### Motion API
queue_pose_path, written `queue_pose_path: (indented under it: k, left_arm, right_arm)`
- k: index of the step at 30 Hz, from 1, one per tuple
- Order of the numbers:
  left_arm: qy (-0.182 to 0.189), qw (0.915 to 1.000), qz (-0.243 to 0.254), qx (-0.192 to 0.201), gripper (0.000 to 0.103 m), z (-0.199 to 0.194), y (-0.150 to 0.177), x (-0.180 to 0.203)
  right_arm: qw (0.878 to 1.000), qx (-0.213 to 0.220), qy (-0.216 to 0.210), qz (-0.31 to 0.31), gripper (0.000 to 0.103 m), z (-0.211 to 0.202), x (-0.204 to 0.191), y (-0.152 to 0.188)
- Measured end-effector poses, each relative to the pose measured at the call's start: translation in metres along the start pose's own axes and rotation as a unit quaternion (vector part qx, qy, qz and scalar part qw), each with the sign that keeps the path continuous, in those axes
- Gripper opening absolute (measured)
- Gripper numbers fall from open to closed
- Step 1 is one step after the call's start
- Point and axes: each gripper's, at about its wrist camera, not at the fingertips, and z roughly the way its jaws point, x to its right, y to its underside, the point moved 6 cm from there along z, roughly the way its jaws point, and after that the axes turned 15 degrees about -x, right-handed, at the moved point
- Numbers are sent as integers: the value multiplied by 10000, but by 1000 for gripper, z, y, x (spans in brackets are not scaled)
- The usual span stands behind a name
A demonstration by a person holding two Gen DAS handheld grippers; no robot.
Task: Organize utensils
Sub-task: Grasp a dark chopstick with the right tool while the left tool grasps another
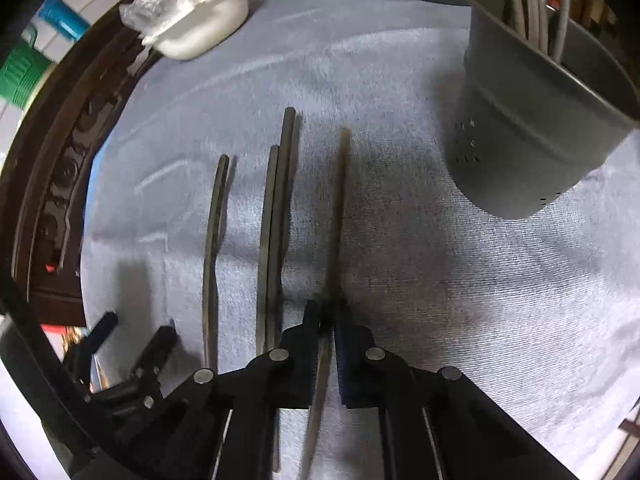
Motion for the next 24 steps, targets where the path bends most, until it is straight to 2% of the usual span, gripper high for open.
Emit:
queue_pose_path:
  k: [3,5,8,13,18,20,22,23,24]
  left_arm:
    - [38,9998,32,-217,103,1,-2,0]
    - [249,9990,-33,-367,103,-1,-6,1]
    - [485,9975,-87,-499,102,-9,-15,7]
    - [694,9957,43,-618,101,-24,-41,30]
    - [696,9902,129,-1203,78,-12,-58,56]
    - [738,9869,134,-1427,65,-5,-57,66]
    - [740,9836,176,-1634,60,3,-59,75]
    - [698,9826,181,-1714,48,6,-60,77]
    - [682,9816,215,-1773,42,8,-60,79]
  right_arm:
    - [9992,-154,264,-249,8,0,7,8]
    - [9973,-238,532,-457,8,0,12,15]
    - [9972,-320,468,-489,8,0,21,20]
    - [9983,-220,297,-449,8,-1,32,26]
    - [9990,-164,86,-408,8,-2,42,29]
    - [9991,-149,15,-400,8,-3,47,30]
    - [9991,-148,-49,-400,8,-5,57,29]
    - [9991,-148,-76,-402,8,-4,59,29]
    - [9990,-153,-94,-414,8,-4,60,27]
